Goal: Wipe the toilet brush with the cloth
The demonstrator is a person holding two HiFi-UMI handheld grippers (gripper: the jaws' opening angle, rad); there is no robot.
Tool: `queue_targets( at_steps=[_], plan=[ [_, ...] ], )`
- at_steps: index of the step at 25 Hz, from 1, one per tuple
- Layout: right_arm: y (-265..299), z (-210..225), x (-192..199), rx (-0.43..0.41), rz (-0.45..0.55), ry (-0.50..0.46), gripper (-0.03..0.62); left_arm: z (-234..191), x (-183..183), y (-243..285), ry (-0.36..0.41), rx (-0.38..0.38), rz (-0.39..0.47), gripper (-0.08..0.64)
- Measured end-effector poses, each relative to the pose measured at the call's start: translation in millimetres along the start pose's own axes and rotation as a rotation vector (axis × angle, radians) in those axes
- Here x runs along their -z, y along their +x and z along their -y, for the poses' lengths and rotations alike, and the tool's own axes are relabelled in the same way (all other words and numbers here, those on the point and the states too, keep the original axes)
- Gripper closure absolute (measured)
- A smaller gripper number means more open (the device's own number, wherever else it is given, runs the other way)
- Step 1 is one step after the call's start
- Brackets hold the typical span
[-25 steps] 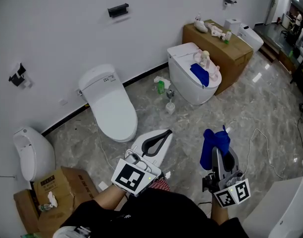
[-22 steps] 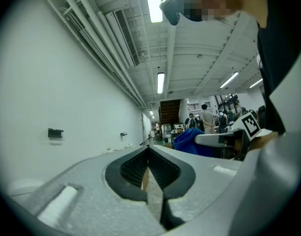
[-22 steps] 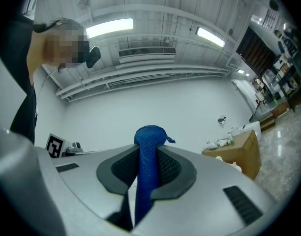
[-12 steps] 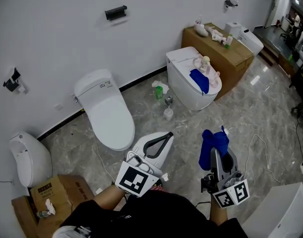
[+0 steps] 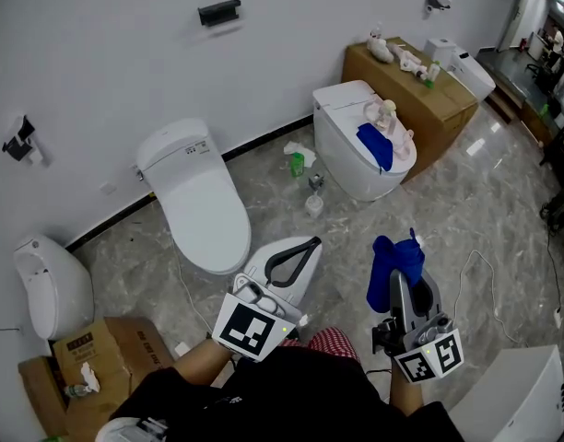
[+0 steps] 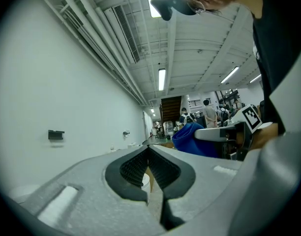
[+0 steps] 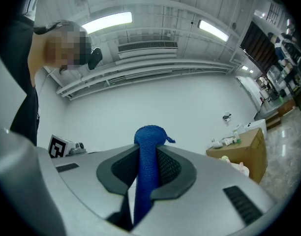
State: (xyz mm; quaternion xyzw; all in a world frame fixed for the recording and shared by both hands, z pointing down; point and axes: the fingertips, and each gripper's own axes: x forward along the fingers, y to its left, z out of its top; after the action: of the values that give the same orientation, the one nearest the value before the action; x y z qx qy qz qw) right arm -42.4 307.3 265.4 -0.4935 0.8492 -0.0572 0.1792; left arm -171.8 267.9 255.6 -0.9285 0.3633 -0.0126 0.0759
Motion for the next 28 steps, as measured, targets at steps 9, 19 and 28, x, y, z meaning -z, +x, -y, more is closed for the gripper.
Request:
queue_targets(
  at_steps=[9, 19, 28],
  plan=[
    [4, -3, 6, -0.009, -0.011, 0.022, 0.528, -7, 1, -3, 0.005, -0.017, -0.005, 0.554],
    [20, 12, 11, -0.020, -0.027, 0.038, 0.528, -17, 13, 11, 0.001, -0.038, -0.026, 0.554],
    [55, 27, 8, -0.083, -0.032, 0.019, 0.528, -37, 15, 34, -0.001, -0.072, -0.038, 0.554]
  ],
)
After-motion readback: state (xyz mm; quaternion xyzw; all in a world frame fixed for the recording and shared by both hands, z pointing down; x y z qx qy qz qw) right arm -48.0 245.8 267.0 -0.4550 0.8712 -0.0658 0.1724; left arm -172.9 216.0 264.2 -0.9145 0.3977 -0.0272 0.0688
